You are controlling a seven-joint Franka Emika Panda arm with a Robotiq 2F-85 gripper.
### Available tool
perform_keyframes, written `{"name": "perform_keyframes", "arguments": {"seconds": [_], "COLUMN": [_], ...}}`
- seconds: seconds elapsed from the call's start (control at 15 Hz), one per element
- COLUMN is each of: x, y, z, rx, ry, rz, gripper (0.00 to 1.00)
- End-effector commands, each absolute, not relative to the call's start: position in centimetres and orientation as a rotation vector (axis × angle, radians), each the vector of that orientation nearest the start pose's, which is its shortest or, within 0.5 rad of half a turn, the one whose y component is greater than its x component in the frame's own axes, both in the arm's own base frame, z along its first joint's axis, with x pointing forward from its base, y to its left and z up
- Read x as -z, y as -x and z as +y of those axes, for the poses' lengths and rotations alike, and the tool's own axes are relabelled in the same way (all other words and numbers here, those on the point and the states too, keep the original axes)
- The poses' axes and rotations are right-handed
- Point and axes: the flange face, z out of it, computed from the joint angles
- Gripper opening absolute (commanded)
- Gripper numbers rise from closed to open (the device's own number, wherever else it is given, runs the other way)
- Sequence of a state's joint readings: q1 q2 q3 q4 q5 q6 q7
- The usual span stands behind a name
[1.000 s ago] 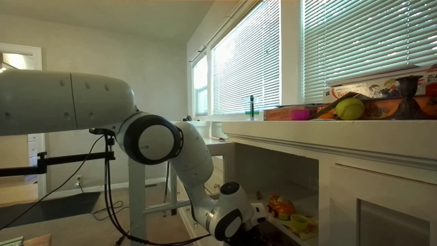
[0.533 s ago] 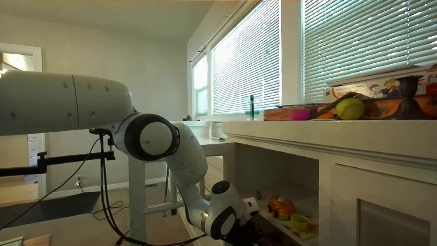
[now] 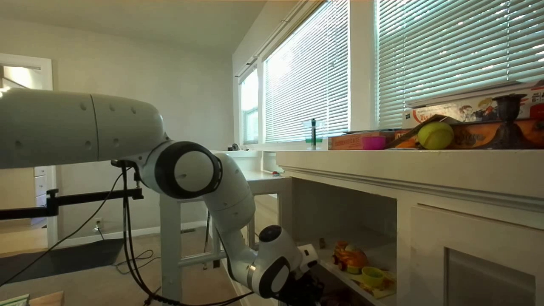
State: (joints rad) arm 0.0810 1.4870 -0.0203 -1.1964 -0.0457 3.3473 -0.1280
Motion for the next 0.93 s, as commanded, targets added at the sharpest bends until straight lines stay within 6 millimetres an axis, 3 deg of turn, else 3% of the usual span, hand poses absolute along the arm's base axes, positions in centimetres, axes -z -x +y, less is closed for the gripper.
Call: {"name": "perform_keyframes", "arguments": {"seconds": [0.0, 0.27, 0.53, 0.73, 0.87], "x": [5.9, 5.9, 5.9, 6.0, 6.2], "y": [-70.0, -70.2, -70.4, -70.3, -70.3], "z": [4.9, 3.8, 2.4, 1.8, 1.7], "rx": [1.049, 1.036, 1.024, 1.008, 0.997], "ry": [2.978, 2.986, 2.997, 3.001, 3.003], "rz": [-0.401, -0.373, -0.335, -0.314, -0.303], "gripper": [0.69, 0.96, 1.0, 0.94, 0.95]}}
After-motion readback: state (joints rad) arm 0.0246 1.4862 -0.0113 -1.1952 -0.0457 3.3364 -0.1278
